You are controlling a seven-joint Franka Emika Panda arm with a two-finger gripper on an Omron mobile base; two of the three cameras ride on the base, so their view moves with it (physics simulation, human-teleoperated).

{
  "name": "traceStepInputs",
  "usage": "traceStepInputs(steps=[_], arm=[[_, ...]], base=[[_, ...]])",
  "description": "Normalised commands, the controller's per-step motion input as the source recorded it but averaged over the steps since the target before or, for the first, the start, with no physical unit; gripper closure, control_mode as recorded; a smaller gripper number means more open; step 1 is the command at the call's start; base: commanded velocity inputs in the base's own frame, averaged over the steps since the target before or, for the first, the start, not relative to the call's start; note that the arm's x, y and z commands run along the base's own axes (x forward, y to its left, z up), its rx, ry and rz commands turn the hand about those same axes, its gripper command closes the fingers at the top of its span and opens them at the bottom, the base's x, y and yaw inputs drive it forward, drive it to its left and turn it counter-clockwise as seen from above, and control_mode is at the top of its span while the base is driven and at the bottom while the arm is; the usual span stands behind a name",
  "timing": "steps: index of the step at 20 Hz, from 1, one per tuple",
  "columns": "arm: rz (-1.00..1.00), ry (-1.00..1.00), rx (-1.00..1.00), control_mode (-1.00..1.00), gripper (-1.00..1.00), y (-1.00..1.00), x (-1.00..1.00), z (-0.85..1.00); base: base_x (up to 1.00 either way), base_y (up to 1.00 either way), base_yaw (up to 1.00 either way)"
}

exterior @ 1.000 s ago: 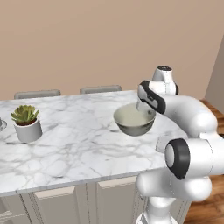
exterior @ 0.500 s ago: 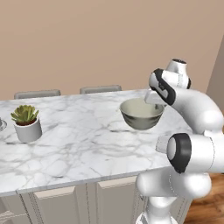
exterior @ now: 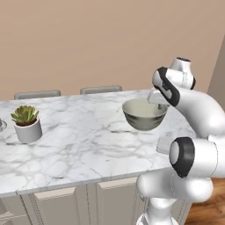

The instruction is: Pick the bowl and tupperware and place them in the sink. Then turn on the water.

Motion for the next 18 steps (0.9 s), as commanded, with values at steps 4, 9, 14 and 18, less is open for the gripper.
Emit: traceStepInputs(steps=[4,9,14,18], arm=[[0.00,0.00,0.00,-1.00,1.00,0.00,-0.39,0.11],[0.00,-0.03,0.00,-1.00,1.00,0.00,-0.31,0.20],[0.00,0.00,0.00,-1.00,1.00,0.00,-0.15,0.22],[0.00,0.00,0.00,-1.00,1.00,0.00,-0.11,0.21]], base=[[0.00,0.00,0.00],[0.00,0.00,0.00],[0.00,0.00,0.00],[0.00,0.00,0.00]])
